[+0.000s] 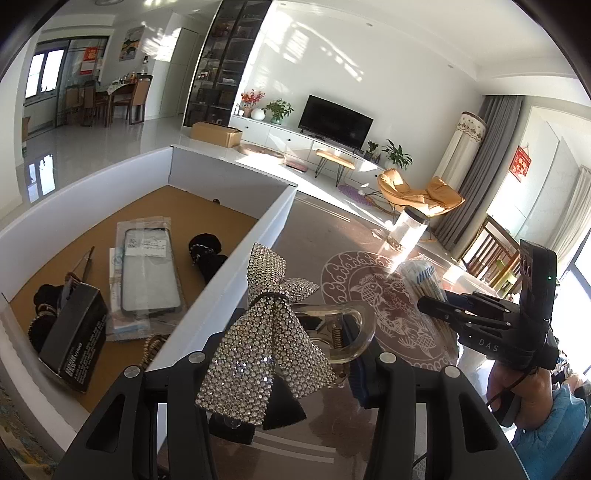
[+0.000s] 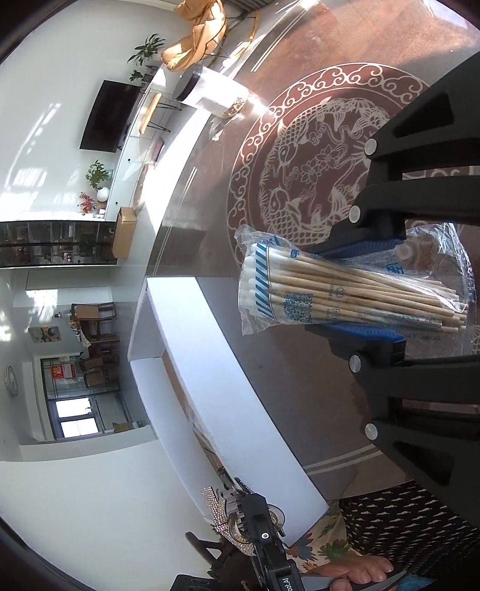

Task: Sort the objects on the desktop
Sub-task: 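Carry the chopsticks bag and bow clip over the white bin with both tools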

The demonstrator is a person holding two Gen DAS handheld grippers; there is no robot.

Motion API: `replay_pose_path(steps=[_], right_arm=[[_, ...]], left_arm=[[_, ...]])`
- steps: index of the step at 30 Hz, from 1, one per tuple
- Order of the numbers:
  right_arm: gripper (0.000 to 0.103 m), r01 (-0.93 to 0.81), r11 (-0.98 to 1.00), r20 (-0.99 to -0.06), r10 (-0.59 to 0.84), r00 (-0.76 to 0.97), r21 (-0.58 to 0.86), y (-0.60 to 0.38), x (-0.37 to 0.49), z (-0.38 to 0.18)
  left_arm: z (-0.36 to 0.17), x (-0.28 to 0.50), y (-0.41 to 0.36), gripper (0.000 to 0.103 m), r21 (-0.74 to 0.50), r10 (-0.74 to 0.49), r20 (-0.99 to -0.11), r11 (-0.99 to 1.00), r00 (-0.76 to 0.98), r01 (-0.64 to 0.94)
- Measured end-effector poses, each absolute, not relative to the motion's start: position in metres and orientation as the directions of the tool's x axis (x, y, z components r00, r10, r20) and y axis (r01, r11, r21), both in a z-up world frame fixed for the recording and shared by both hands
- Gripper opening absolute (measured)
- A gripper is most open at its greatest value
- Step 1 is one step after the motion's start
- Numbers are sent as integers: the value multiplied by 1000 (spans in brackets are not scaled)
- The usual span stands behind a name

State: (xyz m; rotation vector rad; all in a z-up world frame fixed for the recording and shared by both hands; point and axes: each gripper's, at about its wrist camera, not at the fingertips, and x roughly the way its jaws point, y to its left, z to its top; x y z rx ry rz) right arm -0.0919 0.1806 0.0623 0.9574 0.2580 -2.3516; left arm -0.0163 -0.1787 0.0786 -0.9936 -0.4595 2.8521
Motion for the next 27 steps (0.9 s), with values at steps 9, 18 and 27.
replay_pose_path(steps=[9, 18, 27], right_arm=[[32, 756, -650, -629, -620, -468, 79, -5, -171, 117], [36, 721, -662, -819, -520, -241, 208, -146, -274, 32], [87, 711, -674, -817, -515, -259, 200, -143, -274, 37]], left_arm=[[80, -78, -333, 48, -238, -31, -727, -926, -686, 293], [13, -143, -370, 49, -134, -59, -883, -918, -465, 372], [46, -106, -354, 81, -33, -249, -799, -891, -547, 453]])
